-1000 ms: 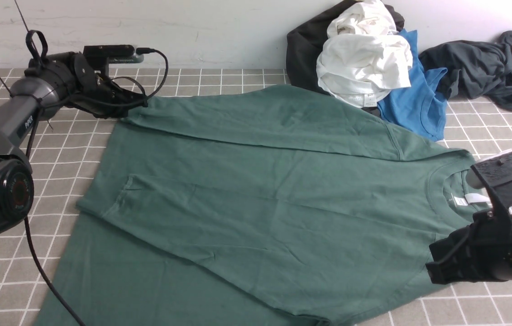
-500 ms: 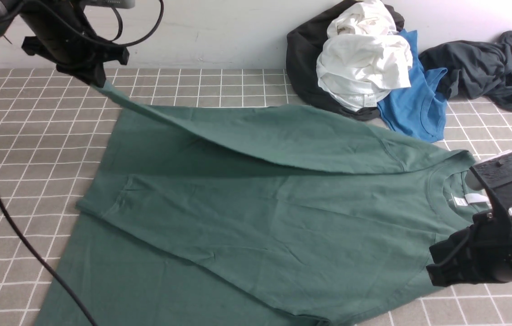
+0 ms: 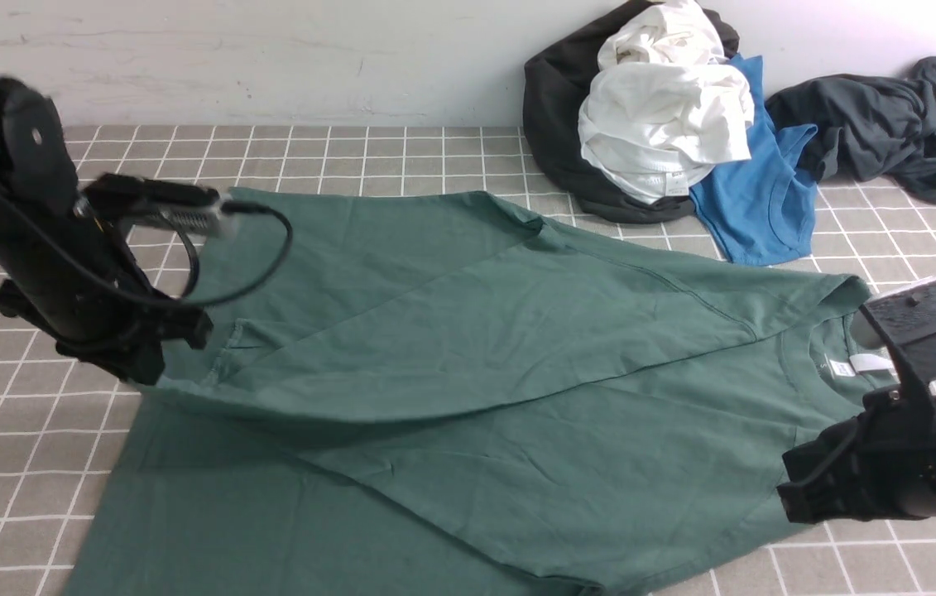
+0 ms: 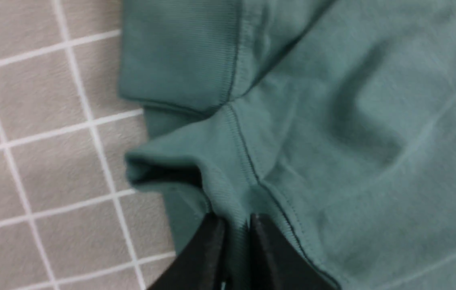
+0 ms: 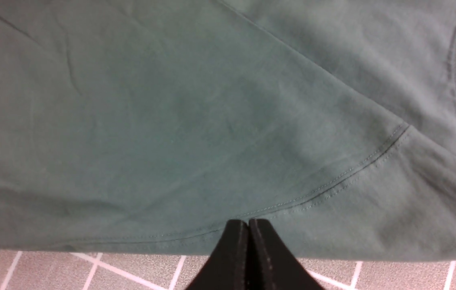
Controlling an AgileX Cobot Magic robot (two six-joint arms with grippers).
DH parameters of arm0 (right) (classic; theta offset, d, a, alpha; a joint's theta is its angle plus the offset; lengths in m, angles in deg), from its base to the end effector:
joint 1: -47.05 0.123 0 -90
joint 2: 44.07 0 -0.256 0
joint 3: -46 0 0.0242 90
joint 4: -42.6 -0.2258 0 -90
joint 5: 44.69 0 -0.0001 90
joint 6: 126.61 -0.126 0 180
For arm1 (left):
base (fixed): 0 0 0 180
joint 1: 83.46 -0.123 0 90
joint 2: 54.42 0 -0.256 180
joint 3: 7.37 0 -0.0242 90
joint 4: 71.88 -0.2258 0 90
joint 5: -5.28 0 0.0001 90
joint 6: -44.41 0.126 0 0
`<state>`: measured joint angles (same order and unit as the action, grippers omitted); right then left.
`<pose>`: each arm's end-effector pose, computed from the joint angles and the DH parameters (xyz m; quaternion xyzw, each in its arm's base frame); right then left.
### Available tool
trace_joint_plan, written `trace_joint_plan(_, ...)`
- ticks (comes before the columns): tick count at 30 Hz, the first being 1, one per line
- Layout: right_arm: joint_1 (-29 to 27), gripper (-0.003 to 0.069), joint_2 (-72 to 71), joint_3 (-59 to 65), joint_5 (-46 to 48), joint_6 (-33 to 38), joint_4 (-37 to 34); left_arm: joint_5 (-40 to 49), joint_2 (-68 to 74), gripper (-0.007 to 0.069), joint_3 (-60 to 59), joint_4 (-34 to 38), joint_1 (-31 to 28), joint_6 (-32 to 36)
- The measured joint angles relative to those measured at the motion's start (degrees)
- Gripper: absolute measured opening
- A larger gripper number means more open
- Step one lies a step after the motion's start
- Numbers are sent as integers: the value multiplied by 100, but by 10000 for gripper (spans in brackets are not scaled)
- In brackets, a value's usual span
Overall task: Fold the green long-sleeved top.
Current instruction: Use the left arm to drag and drop the cuff onto the cuff closest to the left arm, then use both arms simultaneously to clamp the lower edge of the clothing fabric
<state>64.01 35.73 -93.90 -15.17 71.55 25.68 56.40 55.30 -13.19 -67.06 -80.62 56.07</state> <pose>0.2126 0.0838 0.1772 -0.1883 0.9411 0.1009 0.2619 0.3289 -0.0246 0.1662 0.1030 0.9872 -0.0265 0.1184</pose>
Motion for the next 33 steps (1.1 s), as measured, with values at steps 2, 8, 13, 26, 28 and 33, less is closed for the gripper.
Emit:
trace_joint_plan(2,0,-10,0,0,42,0,-12,-87,-6,145,-151,-7,74,222)
trace_joint_plan(8,0,-10,0,0,458,172,-38,484,-323,398,-389,-45,86,470)
trace_joint_plan(13,0,-10,0,0,843,685,-286,381,-995,473,-1244,-90,105,943)
trace_joint_plan(26,0,-10,0,0,1319,2748,-2004,-1154,-1262,473,-3501,-482,660,4028)
trace_joint_plan(28,0,-10,0,0,1396,2975,-2148,-1290,-1297,444,-3576,-608,667,4076)
trace_joint_plan(33,0,-10,0,0,1468,3261,-2394,-1600,-1345,245,-3654,-1093,710,3776)
